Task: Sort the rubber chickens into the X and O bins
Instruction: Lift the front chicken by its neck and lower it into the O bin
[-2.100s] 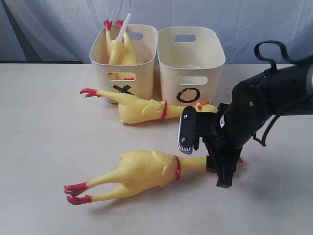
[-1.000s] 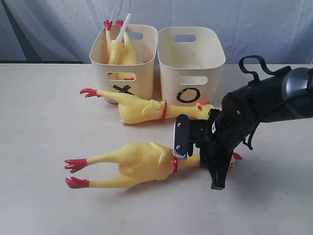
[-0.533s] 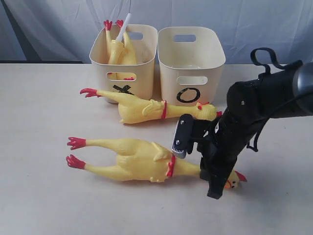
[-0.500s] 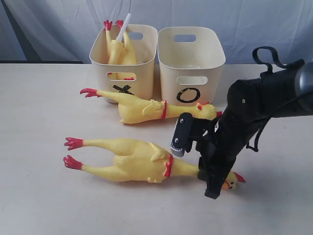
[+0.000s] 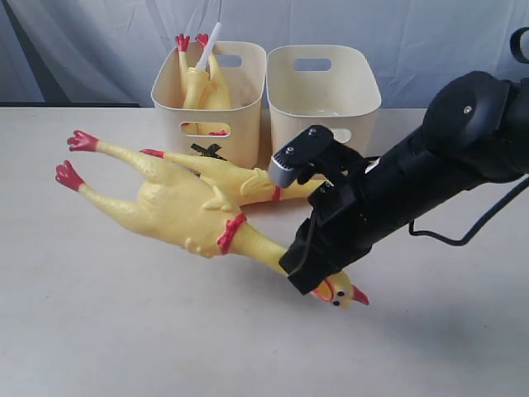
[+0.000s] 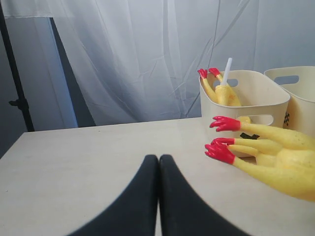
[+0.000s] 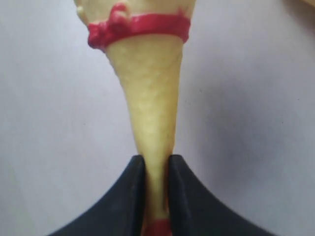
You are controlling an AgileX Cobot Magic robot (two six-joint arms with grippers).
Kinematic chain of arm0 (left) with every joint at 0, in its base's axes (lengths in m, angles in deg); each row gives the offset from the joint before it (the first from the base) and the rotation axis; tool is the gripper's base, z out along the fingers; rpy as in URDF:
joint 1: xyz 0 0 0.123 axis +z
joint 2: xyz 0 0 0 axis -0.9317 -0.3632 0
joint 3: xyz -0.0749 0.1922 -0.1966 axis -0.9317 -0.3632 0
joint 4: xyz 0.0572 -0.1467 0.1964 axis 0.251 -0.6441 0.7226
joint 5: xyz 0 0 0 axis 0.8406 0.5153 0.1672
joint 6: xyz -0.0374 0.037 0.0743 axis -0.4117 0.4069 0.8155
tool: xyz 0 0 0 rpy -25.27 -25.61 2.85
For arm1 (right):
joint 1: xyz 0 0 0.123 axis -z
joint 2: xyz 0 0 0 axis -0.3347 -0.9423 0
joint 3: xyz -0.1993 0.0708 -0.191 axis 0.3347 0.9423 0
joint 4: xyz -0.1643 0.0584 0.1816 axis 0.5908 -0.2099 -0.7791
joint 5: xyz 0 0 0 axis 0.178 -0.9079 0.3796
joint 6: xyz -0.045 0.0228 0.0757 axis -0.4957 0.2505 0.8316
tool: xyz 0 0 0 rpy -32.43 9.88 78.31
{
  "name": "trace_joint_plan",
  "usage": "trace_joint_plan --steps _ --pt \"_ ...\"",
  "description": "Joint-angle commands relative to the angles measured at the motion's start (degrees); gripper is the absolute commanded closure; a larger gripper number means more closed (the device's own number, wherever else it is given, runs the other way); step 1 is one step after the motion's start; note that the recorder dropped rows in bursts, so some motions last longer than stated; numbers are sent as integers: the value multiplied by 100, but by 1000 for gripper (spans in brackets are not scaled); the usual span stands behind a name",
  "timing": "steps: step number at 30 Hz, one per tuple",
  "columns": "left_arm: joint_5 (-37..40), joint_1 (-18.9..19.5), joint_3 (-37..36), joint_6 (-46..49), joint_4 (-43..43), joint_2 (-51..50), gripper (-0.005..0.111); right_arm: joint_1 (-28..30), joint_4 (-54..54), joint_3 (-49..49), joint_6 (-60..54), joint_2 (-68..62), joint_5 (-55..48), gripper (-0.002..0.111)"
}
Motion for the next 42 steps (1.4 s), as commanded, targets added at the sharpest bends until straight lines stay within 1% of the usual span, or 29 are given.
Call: trace_joint_plan --steps 1,4,11,18,23,28,34,36,40,42 --pt "-7 -3 -32 -39 -24 23 107 12 -445 -20 188 390 604 109" --pt "4 -3 -32 -39 -24 23 107 12 -421 -20 539 562 1228 109" --pt "4 -3 -32 -39 -24 23 107 23 -421 -20 858 820 2796 109" --pt "15 -3 -32 -39 -24 23 107 23 -431 -20 858 844 4081 109" --pt "15 -3 -32 -39 -24 23 107 23 -774 -20 858 844 4916 109" --pt "15 -3 -32 -39 -24 23 107 23 -767 -20 858 844 5040 109" --pt "15 -3 -32 -39 -24 23 107 23 -1072 -20 821 844 5554 109" --pt "15 -3 -32 -39 -24 23 107 23 -1202 -20 634 833 5685 109" --pt "15 -3 -32 -39 -24 23 107 23 -2021 -20 -160 758 5959 109" --pt "15 -3 -32 -39 -24 23 107 23 -2202 -20 -541 716 5958 109"
